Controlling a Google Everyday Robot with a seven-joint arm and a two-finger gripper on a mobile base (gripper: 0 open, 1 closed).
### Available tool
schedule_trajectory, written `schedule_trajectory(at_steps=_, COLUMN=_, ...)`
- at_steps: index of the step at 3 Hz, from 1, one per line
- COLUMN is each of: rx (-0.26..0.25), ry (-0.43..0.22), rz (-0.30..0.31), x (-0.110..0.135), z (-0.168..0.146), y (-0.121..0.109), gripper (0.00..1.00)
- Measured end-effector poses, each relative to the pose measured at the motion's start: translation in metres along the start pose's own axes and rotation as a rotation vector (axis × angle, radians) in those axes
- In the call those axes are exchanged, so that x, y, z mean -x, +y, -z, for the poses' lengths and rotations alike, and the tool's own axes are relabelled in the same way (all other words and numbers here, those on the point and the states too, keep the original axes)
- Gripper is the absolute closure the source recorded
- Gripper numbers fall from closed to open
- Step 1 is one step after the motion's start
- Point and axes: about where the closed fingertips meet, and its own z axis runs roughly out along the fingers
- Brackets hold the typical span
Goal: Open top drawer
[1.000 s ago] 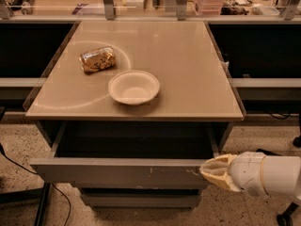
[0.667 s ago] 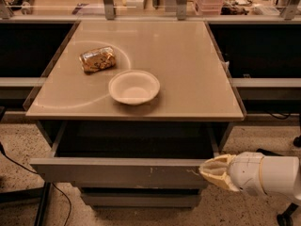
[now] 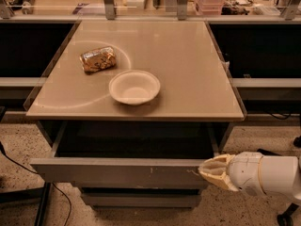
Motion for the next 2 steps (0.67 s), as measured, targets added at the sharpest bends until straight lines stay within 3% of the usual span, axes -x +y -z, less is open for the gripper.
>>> schedule_trajectory(at_steps=2, rx=0.014, ry=0.004, rz=0.032, x=0.0126, z=-0.0038, y=-0.0027, gripper=0.13)
